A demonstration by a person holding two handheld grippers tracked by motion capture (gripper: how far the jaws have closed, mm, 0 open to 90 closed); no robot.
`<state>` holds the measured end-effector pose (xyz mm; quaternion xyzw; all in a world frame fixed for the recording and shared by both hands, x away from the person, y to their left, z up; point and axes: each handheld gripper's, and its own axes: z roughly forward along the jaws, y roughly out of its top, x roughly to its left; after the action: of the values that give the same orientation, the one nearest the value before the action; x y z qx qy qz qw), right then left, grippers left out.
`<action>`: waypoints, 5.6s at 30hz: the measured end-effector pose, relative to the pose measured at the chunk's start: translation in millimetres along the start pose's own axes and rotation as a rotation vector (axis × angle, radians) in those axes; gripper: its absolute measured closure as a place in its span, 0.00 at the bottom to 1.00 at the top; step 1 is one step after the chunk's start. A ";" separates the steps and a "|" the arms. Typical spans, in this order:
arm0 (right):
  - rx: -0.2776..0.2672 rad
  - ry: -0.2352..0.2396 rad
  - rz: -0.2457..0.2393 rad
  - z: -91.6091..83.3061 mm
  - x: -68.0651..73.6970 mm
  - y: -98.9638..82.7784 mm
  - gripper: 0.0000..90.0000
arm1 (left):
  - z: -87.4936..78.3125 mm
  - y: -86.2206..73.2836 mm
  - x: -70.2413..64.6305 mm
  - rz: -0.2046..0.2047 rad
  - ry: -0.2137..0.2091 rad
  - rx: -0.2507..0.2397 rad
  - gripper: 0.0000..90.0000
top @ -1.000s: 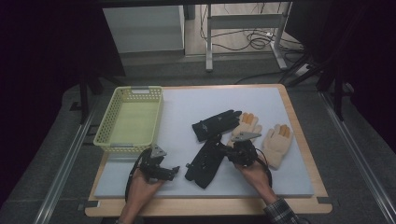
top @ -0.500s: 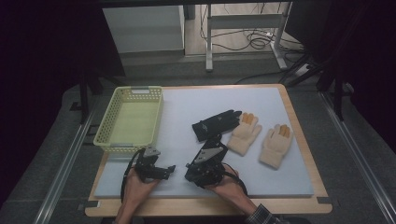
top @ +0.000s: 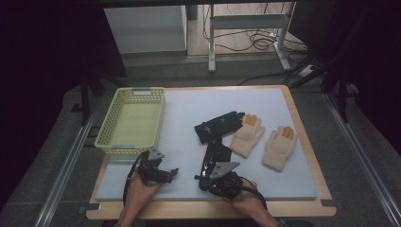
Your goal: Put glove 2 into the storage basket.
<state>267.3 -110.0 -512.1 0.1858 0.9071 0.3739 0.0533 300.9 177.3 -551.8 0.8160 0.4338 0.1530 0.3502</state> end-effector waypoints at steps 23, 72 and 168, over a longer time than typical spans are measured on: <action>-0.081 -0.385 0.331 15.9 -176.9 42.6 0.56 | 0.1 -0.2 -0.2 0.000 0.000 -0.002 0.07; -0.089 0.021 -0.115 -52.2 -83.3 43.0 0.96 | 0.6 -0.3 -0.7 -0.004 0.001 -0.007 0.07; -0.051 -0.110 0.044 29.6 -39.0 -1.4 0.93 | -9.5 -10.2 18.1 -0.016 0.037 0.015 0.02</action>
<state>309.9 -106.2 -535.9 0.2244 0.8887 0.3872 0.0997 300.0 200.1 -553.2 0.8121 0.4477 0.1623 0.3373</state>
